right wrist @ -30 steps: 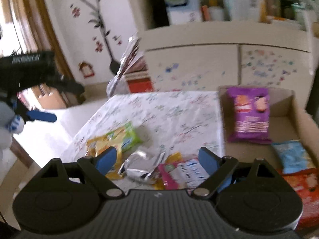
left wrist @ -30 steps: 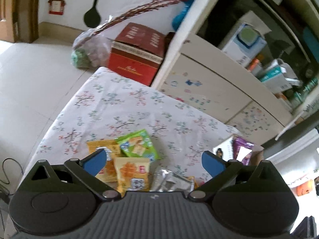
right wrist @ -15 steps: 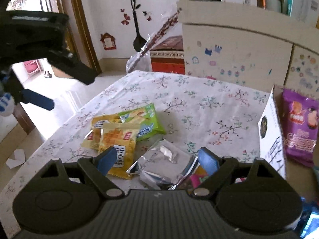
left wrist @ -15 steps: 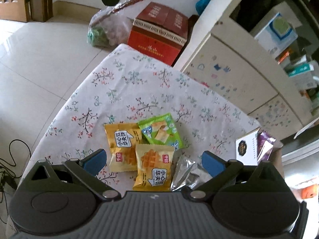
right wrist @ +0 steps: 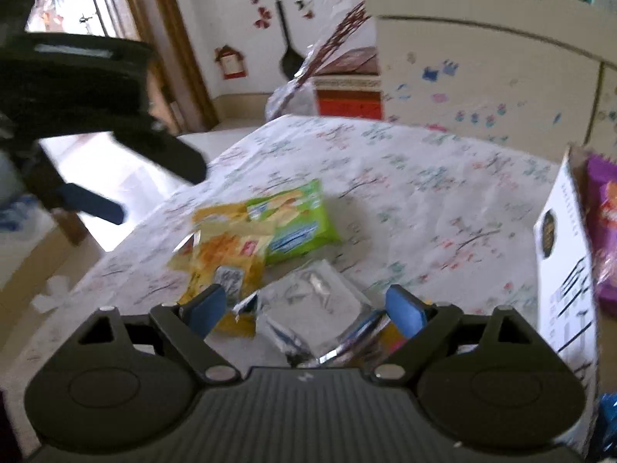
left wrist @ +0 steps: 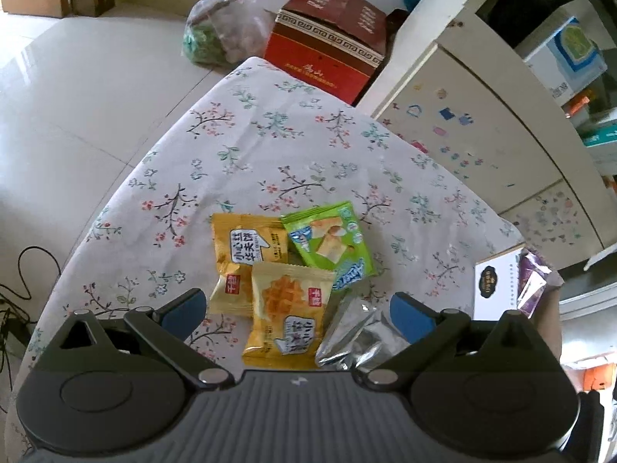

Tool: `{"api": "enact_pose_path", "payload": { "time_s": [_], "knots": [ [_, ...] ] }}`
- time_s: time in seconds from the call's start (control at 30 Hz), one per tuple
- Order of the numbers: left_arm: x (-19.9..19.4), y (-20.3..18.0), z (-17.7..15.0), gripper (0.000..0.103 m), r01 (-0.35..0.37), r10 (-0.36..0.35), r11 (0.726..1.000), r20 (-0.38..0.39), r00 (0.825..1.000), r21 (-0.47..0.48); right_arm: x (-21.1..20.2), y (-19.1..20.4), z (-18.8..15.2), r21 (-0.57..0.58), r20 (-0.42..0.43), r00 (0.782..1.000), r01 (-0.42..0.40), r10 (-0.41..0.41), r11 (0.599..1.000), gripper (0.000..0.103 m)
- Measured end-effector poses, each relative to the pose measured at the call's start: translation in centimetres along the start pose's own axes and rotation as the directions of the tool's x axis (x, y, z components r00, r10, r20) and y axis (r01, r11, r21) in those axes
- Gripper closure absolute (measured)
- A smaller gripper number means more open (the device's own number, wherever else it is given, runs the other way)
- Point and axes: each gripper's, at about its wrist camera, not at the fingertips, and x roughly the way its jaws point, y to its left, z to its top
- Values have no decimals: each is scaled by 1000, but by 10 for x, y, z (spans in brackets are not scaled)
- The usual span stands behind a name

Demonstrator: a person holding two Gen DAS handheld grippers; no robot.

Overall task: Organize snacks
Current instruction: 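Move both tools back over the remaining snack pile, then close right gripper on silver foil bag while left gripper closes on yellow waffle pack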

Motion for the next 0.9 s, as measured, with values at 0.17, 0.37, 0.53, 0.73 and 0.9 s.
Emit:
{"api": "enact_pose_path", "payload": {
  "time_s": [0.17, 0.37, 0.53, 0.73, 0.9],
  "knots": [
    [8, 3, -1, 0, 2, -3, 1000, -40, 999, -22, 0, 19, -7, -105, -23, 998, 52, -55, 993, 14],
    [20, 4, -6, 0, -8, 6, 1000, -75, 997, -15, 5, 22, -10, -98, 58, 991, 124, -118, 988, 14],
    [35, 5, -10, 0, -21, 18, 999, -105, 994, -30, 15, 23, -13, -140, 59, 992, 121, -113, 983, 13],
    [55, 5, -12, 0, -82, 78, 996, -123, 989, -24, 14, 29, -14, -211, 20, 991, 136, -135, 968, 27],
    [68, 7, -14, 0, -129, 125, 991, -127, 984, -23, 9, 35, -13, -239, -54, 992, 98, -114, 966, 32]
  ]
}}
